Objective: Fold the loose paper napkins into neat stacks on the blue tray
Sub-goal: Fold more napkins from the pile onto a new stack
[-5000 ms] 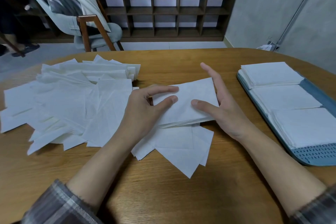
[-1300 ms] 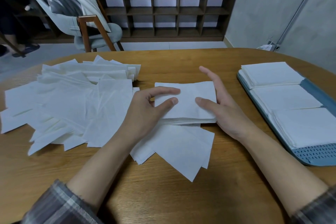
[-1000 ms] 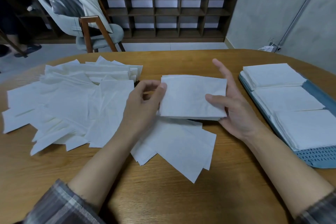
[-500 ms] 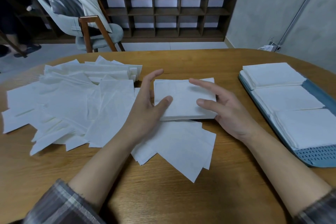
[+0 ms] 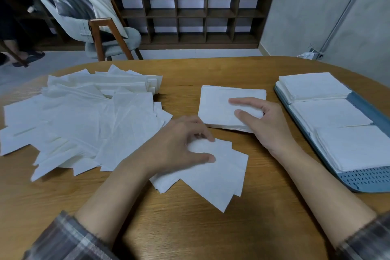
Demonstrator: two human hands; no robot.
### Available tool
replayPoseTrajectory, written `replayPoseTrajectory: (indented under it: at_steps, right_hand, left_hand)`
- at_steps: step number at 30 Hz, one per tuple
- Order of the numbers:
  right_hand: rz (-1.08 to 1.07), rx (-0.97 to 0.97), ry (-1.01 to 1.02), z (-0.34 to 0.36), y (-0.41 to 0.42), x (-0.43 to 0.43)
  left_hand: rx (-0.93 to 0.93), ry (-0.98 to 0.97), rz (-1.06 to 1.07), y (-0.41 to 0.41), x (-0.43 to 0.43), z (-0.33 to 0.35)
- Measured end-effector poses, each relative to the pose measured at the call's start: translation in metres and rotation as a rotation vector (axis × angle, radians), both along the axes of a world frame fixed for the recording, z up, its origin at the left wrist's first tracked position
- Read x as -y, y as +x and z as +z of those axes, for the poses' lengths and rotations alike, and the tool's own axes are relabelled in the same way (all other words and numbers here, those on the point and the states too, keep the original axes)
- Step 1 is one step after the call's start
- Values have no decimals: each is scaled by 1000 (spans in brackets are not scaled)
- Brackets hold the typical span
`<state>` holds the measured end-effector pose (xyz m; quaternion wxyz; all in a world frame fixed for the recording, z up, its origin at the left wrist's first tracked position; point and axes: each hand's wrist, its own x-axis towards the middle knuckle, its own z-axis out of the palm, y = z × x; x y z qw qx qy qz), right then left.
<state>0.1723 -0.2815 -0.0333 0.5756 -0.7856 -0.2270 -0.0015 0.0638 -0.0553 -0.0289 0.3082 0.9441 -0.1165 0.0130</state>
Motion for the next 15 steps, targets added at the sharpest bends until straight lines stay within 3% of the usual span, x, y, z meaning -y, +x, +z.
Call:
replayPoseTrajectory:
  at_steps: [11, 15]
  right_hand:
    - [24, -8, -16, 0, -2, -1]
    - [73, -6, 1, 3, -3, -2]
  left_hand:
    - [65, -79, 7, 2, -1, 0]
    - [23, -245, 44, -1, 2, 7]
